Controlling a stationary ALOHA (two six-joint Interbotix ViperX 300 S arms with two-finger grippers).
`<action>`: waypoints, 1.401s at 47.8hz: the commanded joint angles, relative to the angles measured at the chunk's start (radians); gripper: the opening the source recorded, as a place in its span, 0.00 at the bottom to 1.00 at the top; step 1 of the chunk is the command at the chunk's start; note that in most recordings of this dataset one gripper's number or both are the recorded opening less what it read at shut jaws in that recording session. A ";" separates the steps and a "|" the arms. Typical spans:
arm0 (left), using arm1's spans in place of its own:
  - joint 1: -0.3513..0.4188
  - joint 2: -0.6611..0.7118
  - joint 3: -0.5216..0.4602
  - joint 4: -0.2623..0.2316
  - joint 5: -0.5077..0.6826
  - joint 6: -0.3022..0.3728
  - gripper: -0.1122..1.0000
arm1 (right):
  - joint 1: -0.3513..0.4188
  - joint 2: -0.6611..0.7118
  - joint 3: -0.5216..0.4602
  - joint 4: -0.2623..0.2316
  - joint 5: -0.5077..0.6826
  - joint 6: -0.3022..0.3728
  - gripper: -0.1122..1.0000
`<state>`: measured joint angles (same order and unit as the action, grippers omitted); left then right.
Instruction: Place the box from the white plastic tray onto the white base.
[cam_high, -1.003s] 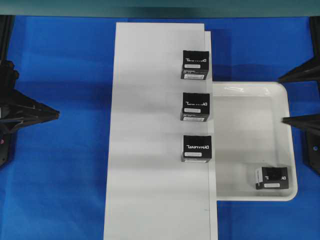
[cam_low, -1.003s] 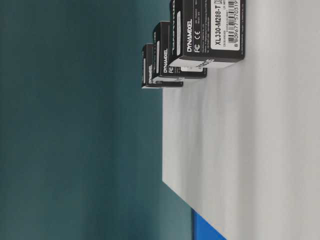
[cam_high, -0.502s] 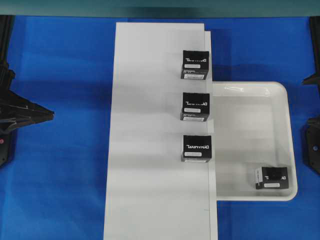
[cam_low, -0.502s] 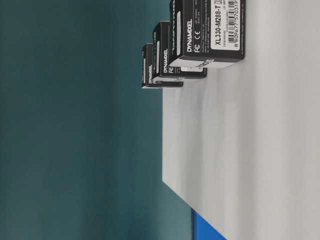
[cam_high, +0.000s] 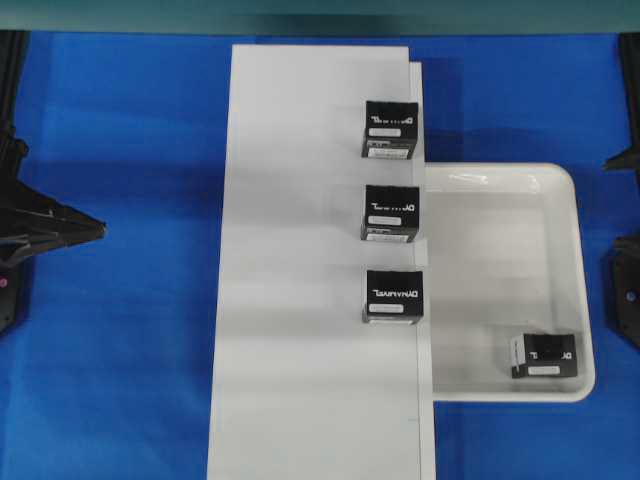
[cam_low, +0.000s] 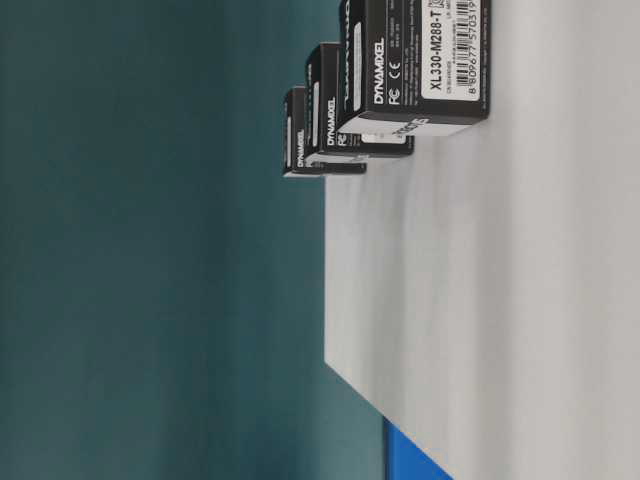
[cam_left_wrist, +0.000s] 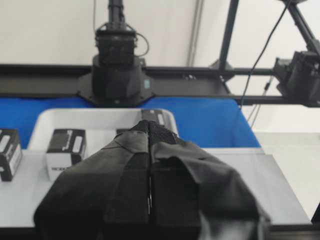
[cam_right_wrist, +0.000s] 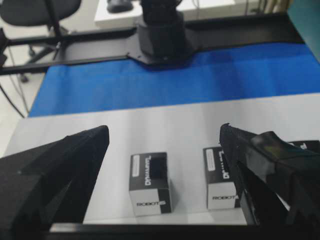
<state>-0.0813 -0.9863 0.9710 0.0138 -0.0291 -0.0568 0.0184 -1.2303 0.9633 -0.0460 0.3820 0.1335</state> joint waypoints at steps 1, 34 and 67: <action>-0.002 0.008 -0.021 0.003 -0.008 -0.003 0.03 | -0.003 0.003 -0.006 0.002 -0.005 0.000 0.97; -0.002 0.009 -0.020 0.003 0.032 -0.035 0.03 | -0.003 0.003 0.005 0.002 -0.011 0.000 0.97; 0.014 0.035 -0.020 0.002 0.032 -0.018 0.03 | -0.003 -0.035 0.048 0.003 0.005 0.000 0.97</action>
<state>-0.0721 -0.9649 0.9710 0.0138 0.0077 -0.0767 0.0169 -1.2533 1.0109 -0.0460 0.3866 0.1335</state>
